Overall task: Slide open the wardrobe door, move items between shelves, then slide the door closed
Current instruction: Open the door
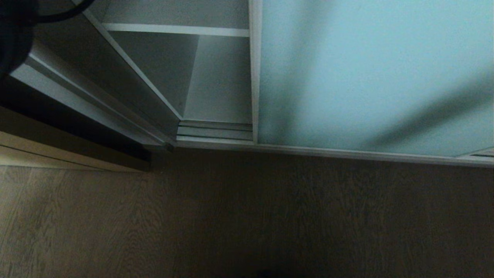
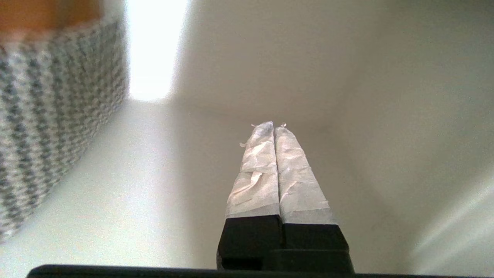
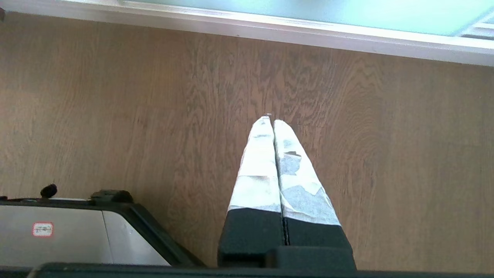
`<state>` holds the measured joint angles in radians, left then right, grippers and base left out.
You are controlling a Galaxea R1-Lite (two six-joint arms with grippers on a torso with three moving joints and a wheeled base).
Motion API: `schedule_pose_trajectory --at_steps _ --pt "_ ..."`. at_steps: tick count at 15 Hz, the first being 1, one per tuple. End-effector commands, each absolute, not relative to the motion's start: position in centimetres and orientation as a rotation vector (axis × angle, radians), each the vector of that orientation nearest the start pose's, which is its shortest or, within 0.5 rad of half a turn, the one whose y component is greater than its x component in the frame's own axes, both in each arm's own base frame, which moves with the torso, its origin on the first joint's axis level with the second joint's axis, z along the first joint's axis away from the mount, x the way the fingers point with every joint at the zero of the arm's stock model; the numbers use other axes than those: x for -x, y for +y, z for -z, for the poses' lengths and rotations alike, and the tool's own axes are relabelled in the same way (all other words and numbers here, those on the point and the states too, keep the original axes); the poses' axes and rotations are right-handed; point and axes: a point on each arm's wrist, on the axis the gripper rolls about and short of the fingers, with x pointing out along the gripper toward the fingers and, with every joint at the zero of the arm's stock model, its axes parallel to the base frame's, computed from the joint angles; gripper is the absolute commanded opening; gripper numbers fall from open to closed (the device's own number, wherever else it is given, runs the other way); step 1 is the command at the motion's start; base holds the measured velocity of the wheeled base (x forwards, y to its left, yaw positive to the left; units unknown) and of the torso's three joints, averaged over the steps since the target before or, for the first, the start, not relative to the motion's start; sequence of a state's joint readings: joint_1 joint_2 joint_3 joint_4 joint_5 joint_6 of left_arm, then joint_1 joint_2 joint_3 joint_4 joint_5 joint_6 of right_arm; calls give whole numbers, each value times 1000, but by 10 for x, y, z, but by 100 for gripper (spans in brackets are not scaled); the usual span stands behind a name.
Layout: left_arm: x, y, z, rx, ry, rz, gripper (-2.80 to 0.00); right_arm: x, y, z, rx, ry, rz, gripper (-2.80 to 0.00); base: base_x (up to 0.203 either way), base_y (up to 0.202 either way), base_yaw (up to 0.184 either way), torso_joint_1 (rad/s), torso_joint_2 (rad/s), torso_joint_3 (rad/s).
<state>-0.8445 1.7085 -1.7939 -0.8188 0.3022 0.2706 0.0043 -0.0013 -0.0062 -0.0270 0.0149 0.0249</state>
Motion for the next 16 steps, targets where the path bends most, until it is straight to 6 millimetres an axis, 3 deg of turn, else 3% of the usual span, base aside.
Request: schedule_pose_trajectory --at_steps 1,3,5,9,12,16 --pt "-189 -215 -460 250 -805 425 -280 23 0 -80 -24 -34 -20 -280 0 0 0 0 0 0" --pt "-182 -204 -467 284 -806 374 -280 23 0 -80 -24 -34 -20 -280 0 0 0 17 9 -9" --pt "-178 -179 -476 293 -823 300 -280 23 0 -80 -24 -34 -20 -280 0 0 0 0 0 0" --pt "-168 -137 -474 244 -806 170 -280 23 0 -80 -25 -33 -20 -280 0 0 0 0 0 0" --pt "-167 -107 -448 123 -717 72 -280 23 0 -80 -24 -34 -20 -280 0 0 0 0 0 0" --pt "-147 -53 -379 -40 -548 -103 -280 23 0 -80 -24 -34 -20 -280 0 0 0 0 0 0"
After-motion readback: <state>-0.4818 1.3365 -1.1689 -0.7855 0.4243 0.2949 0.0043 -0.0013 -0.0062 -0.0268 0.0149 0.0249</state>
